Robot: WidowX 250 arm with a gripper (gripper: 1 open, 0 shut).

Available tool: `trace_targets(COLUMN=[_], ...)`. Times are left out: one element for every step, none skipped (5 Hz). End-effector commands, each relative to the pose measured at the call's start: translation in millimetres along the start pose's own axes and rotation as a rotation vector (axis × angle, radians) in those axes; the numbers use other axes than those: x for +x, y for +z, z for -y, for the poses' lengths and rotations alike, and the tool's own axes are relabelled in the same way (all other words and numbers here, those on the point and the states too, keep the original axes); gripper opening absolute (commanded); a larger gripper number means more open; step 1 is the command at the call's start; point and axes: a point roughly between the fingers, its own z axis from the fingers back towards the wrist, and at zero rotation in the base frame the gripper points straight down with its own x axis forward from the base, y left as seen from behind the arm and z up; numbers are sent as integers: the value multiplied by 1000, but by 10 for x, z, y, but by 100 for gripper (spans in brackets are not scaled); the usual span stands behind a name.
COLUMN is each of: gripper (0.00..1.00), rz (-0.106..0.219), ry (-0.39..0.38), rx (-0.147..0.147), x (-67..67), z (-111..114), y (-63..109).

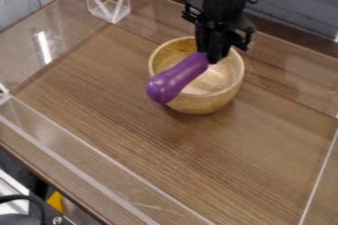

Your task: Put the purple eggplant in the brown bowl

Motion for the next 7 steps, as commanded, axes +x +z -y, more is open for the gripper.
trace_targets(gripper=[0,0,0,0,0,0,0], rz=[140,154,167,179,186,197,207], ry=[-1,5,-25,-54,-86,-116,-74], rx=[39,47,50,51,47,45,53], x=[104,101,147,195,183,174,124], z=[-92,-172,-214,-248,-162,-66,-47], y=[337,302,208,117,150,189,164])
